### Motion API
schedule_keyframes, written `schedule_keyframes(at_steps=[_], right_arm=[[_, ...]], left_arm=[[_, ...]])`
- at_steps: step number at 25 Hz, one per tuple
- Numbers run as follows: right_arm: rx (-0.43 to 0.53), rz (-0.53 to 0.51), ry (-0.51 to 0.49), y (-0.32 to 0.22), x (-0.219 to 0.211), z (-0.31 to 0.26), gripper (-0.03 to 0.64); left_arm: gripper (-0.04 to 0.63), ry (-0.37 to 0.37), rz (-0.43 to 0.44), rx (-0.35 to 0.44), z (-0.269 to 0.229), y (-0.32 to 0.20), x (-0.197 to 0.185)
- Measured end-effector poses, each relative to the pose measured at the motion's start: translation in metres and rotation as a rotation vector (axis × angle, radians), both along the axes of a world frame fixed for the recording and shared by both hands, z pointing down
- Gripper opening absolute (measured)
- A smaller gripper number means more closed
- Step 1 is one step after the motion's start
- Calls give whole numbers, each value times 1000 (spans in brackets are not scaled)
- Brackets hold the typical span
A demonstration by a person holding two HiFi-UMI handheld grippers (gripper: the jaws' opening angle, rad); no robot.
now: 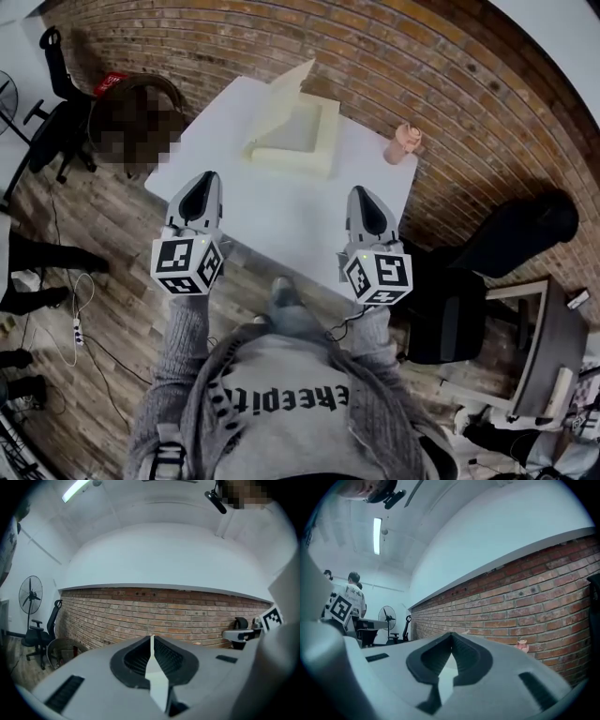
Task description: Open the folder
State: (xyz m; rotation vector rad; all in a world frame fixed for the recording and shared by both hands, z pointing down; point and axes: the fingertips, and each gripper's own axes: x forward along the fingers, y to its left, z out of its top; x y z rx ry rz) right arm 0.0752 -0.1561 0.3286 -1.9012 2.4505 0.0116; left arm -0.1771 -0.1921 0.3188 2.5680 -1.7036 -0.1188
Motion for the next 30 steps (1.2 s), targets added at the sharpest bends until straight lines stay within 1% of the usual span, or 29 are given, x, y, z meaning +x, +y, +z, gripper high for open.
schedule_keyframes(at_steps=[7,14,30], right_arm=[[58,18,-1,22,-1,-19,-2],[90,30,2,35,-2,-30,-3],[102,47,-8,39,-15,-33,-3]], left_arm=[[25,5,4,38,-14,18,-2],[25,-3,-2,63,-19,27,-6],[25,31,19,59,-15,26,-21]])
